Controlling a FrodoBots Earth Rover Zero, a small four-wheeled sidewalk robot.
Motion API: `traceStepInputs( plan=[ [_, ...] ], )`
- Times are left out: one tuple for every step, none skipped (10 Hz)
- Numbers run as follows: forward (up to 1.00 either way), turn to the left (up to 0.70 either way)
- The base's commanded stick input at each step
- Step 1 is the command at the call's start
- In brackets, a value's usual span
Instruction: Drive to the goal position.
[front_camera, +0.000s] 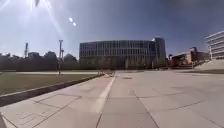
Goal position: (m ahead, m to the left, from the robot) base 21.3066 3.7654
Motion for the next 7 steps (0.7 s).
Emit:
traceStepInputs(
  plan=[
    [0.06, 0.0],
    [0.06, 0.0],
    [0.06, 0.0],
    [0.06, 0.0],
    [0.06, 0.0],
    [0.06, 0.0],
    [0.06, 0.0]
  ],
)
